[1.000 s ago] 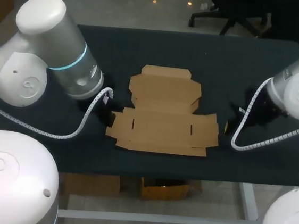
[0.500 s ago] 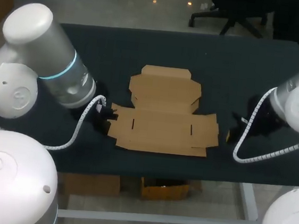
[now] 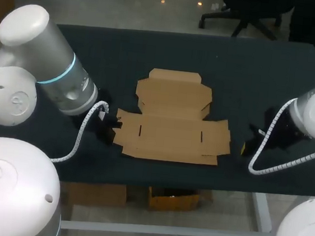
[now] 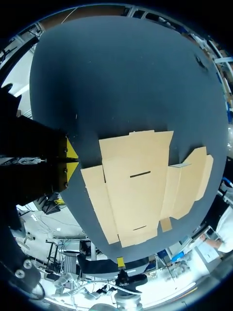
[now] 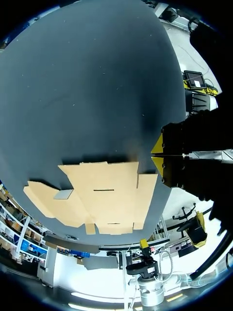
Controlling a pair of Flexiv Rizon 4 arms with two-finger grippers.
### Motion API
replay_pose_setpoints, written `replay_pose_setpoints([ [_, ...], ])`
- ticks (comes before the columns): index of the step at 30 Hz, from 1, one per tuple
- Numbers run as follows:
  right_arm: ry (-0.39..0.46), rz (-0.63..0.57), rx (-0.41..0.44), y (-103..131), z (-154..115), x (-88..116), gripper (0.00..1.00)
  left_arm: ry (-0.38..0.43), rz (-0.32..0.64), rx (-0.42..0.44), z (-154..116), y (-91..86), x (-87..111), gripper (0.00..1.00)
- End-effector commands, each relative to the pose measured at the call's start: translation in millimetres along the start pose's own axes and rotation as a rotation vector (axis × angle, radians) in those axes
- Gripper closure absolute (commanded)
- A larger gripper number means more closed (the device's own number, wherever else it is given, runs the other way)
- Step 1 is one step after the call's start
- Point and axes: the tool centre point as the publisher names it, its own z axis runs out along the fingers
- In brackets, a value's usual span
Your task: Assemble the packaging by folding the flat box into shape, placing the metal phone stand inside, and closing the box properly
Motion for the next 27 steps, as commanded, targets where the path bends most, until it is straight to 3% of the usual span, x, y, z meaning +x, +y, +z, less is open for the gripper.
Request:
replay_pose_setpoints([
  [1, -0.002, 0.053, 0.023, -0.1, -0.6, -6.3, 1.00, -0.004, 0.000, -0.002, -2.3, 1.1, -1.8, 1.00],
  [27, -0.004, 0.074, 0.025, 3.7, 1.7, -9.8, 1.00, -0.004, -0.004, -0.011, -0.7, 3.5, -4.9, 1.00],
])
